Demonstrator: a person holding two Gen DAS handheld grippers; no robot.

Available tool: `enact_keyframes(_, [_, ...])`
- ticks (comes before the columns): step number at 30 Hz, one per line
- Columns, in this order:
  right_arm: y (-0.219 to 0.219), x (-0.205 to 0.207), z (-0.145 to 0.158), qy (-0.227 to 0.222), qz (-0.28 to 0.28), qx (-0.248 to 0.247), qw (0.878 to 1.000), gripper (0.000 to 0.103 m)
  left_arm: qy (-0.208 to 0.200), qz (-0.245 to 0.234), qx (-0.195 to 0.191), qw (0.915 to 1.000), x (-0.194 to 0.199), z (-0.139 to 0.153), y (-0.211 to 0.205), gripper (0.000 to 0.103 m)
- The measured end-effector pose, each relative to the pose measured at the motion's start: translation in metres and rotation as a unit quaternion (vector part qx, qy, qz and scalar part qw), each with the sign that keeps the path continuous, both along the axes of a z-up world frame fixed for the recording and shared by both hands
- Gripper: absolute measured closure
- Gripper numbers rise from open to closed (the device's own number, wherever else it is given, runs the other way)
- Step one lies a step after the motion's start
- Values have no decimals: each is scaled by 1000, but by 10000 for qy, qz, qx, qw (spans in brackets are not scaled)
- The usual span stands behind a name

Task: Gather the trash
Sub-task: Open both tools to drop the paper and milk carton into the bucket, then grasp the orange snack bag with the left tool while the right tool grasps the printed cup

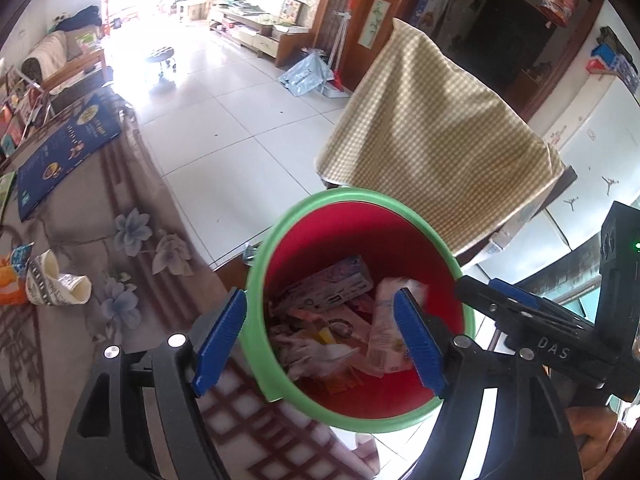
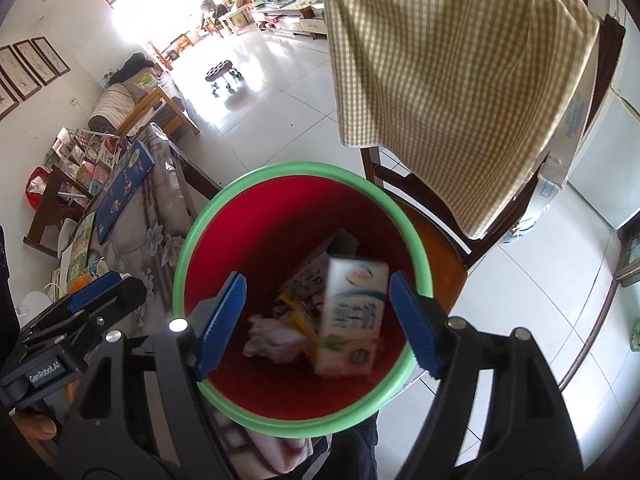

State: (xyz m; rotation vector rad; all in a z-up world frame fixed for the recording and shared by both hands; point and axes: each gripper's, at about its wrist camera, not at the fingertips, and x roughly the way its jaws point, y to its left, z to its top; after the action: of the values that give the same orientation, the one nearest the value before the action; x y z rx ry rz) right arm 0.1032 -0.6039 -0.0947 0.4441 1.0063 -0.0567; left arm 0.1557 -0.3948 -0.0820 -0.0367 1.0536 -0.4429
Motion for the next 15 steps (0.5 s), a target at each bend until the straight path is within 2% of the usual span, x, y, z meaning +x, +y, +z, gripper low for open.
enact_keyframes(5, [18,9,6,-69,183,-12,9998,30,42,492,-33,9988,1,-2,41,30])
enact_keyframes(9, [43,21,10,-119,438,-18,9990,30,-92,1268,-3,9919,3,0,96,30])
enact_keyframes(11, [59,26,11,-127,574,-11,9983,30,-156,1935,-3,9810,7,1,140,30])
enact_keyframes(15, [89,33,10,-110,810,1,9967,30,1,3117,-10,9502,15,-8,226,26])
